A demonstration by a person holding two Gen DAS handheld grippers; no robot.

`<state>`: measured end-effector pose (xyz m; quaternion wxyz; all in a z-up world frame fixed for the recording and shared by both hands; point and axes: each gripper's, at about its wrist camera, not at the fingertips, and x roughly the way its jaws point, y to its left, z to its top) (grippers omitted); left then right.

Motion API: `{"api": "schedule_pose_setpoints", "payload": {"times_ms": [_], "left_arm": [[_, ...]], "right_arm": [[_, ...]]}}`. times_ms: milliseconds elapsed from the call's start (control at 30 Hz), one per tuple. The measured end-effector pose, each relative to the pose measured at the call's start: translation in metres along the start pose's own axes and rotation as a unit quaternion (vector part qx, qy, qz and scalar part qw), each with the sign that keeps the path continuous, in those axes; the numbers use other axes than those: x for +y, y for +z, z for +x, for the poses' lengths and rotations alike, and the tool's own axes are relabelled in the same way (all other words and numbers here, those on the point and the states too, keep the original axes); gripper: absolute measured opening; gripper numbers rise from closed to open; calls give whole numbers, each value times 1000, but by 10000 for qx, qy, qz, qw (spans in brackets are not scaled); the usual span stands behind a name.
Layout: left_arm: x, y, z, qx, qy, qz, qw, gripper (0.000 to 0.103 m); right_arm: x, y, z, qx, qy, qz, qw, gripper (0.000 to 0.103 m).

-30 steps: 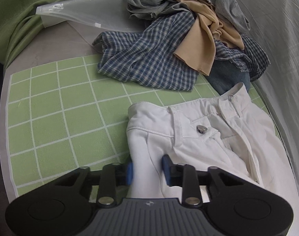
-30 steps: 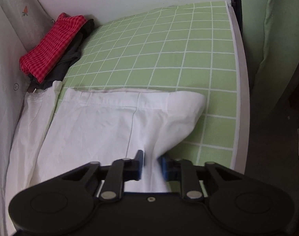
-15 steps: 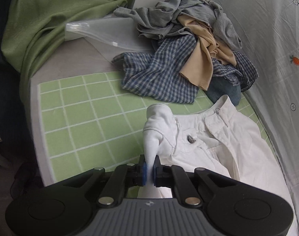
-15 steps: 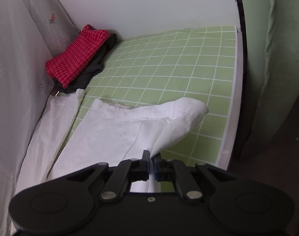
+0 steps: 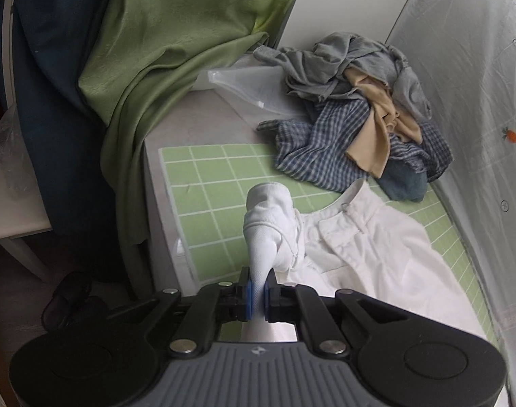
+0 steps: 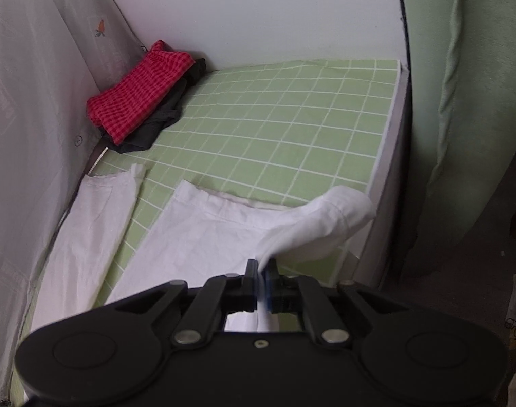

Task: Fold clothes

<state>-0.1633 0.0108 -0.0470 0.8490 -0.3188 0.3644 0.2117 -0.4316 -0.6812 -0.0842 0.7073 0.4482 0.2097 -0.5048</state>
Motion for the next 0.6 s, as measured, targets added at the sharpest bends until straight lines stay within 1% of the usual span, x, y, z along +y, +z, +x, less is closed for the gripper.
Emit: {"api": "schedule_pose_setpoints", "payload": {"times_ms": [133,300,400,500,600], "left_arm": [[-30,13,-17,-321,-416,-57,9986,5],[-68,32,-33,-679,-966,-164,9929,4],[-88,42,-41,-838,-1250,-174,9885,4],[-109,50,-50,-960,-1452,-144,9846,4],[-125,54,-50,-1056,-1537,-86,9824,4]], "right_arm": [[36,19,-15,-379,566,-175,9975,4],[74,49,-35,-910,1203,-231,9883,4],[95,68,-47,-1218,1574,-204,9798,4],[116,87,-58,-1523,1941,-177,9689,4],[137,106,-70,-1825,2303,-150,9557,4]]}}
